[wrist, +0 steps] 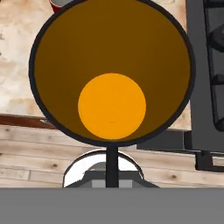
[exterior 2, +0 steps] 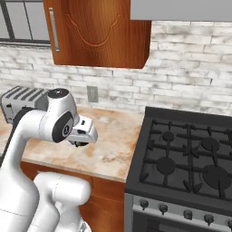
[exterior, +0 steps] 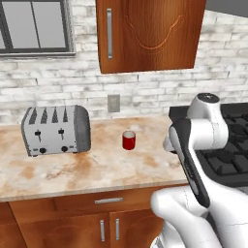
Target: Clear the mugs and bowl far away from the sink.
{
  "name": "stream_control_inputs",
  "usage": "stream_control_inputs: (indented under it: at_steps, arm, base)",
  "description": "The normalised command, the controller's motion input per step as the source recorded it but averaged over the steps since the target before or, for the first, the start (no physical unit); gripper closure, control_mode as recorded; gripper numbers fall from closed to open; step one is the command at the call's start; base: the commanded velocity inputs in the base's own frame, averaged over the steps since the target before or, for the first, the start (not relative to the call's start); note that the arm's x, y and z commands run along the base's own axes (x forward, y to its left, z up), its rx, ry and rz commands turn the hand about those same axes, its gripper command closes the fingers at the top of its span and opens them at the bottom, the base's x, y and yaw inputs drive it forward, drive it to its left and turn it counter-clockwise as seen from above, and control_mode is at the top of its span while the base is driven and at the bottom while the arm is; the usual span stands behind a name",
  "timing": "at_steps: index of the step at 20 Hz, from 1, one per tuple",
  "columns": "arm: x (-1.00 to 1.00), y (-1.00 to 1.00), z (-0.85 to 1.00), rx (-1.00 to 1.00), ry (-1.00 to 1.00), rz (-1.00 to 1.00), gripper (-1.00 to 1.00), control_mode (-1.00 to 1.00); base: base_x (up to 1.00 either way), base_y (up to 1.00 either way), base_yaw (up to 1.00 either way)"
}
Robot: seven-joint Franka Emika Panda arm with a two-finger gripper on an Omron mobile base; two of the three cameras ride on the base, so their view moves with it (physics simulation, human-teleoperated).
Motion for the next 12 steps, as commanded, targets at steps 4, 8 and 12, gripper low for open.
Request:
stream_control_inputs:
  at_steps: [4, 8, 12]
  arm:
    - [0.44, 0.00, -0.39, 0.00, 0.02, 0.19, 1.00, -1.00]
    - [0.34, 0.00, -0.37, 0.00, 0.02, 0.13, 1.00, -1.00]
    - [0.41, 0.00, -0.38, 0.00, 0.05, 0.08, 1.00, -1.00]
  base:
    - [0.00, 0.00, 0.00]
    - [0.00, 0.00, 0.00]
    - [0.00, 0.00, 0.00]
